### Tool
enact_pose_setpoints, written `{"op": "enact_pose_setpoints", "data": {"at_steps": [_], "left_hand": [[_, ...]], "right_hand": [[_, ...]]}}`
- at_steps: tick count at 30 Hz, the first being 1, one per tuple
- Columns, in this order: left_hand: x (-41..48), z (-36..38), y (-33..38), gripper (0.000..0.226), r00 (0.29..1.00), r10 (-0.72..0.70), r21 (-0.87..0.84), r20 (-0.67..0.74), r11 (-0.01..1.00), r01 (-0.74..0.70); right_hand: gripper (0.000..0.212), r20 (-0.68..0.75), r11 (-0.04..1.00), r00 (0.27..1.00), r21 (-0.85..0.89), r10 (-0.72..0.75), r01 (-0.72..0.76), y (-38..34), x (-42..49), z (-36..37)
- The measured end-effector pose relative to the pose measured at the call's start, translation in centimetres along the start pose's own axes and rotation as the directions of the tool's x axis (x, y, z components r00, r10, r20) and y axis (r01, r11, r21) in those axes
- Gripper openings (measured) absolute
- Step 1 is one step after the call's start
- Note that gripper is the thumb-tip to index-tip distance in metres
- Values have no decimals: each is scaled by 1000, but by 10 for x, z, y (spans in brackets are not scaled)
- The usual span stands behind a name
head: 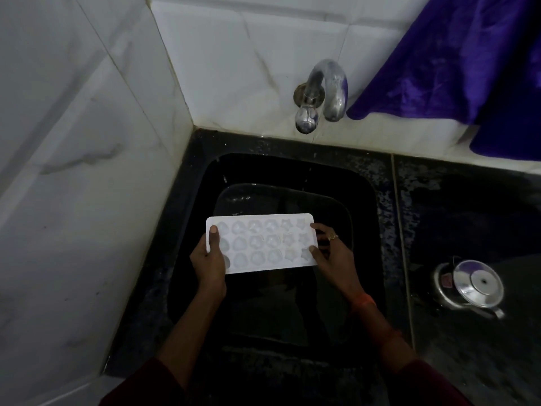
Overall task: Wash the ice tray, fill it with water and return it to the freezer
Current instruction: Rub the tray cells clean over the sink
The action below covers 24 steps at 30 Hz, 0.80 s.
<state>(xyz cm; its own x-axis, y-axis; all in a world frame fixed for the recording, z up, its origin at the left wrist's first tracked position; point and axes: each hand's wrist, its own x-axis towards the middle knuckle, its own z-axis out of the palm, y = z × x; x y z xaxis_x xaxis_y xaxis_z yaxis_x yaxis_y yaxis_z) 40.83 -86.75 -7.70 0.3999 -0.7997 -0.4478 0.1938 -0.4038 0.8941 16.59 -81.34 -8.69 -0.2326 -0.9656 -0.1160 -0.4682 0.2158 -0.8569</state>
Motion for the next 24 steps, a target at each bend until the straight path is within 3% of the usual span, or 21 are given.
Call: {"op": "enact_pose_setpoints", "data": {"at_steps": [6,10,16,24], "left_hand": [[-2,-7,-6,38,1000,3,24,-17,1000,-3],[-4,-9,-4,30,1000,8,43,-9,999,-8],[-9,-10,-8,29,1000,4,48,9,999,-4],[-11,-11,-16,28,999,-19,62,30,998,17]], "right_hand": [[53,45,997,999,-79,-5,8,-2,-6,-4],[53,118,970,991,-228,-63,88,-7,-8,-7],[58,218,875,973,-483,71,44,-20,-10,-6],[60,263,867,956,-498,133,16,-25,-9,-18]]}}
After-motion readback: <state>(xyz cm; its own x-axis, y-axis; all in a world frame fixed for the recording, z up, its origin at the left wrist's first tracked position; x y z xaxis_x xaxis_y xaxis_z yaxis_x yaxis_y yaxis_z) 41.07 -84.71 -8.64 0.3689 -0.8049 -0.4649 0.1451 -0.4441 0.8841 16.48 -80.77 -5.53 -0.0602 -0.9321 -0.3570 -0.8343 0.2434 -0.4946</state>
